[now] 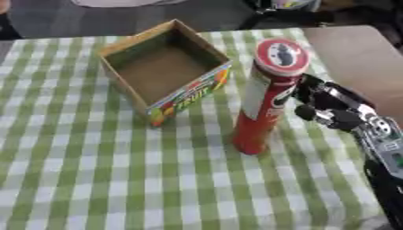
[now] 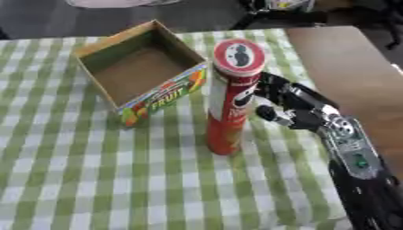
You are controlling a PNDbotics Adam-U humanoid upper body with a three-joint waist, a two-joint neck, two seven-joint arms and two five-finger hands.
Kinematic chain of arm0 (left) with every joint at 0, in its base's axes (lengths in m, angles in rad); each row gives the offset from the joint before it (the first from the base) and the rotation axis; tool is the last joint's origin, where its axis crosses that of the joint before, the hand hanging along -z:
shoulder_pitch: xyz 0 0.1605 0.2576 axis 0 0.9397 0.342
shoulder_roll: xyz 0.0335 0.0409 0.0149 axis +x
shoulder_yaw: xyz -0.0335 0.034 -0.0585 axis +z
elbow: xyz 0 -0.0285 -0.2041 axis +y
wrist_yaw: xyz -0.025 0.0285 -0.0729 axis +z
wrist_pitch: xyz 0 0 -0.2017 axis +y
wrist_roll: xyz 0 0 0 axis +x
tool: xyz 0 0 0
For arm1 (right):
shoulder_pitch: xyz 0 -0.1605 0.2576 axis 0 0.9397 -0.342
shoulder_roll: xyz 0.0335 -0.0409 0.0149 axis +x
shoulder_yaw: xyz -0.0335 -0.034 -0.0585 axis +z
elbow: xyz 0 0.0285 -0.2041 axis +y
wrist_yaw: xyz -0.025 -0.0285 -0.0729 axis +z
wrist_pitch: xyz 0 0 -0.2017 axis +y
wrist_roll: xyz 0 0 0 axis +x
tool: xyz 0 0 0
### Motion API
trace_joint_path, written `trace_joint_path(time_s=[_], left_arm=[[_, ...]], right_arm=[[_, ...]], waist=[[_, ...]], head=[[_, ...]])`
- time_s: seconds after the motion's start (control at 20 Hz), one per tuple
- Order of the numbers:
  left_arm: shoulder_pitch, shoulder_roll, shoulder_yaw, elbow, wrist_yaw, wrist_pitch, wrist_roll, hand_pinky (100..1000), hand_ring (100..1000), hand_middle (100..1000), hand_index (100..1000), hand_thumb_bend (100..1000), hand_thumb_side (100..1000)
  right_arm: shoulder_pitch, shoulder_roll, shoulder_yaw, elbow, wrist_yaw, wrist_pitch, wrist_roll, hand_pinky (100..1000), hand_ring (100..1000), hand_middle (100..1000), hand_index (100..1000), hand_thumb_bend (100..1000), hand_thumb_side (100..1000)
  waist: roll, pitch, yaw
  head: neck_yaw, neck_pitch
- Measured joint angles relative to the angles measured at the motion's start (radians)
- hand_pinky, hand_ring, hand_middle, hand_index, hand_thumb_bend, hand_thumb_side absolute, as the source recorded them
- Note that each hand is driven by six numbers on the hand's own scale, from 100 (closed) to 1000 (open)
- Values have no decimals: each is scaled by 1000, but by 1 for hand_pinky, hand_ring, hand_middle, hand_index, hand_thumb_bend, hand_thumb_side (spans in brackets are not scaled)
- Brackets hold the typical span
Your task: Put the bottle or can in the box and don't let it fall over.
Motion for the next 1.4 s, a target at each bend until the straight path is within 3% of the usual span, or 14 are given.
trace_joint_path(time_s=[1.4], left_arm=[[1, -8, 0, 0, -1, 10, -17, 1000, 1000, 1000, 860, 224, 784]], right_arm=[[-61, 27, 37, 7, 40, 13, -13, 1000, 1000, 1000, 1000, 573, 543]], waist=[[-2, 0, 7]], head=[[-10, 0]])
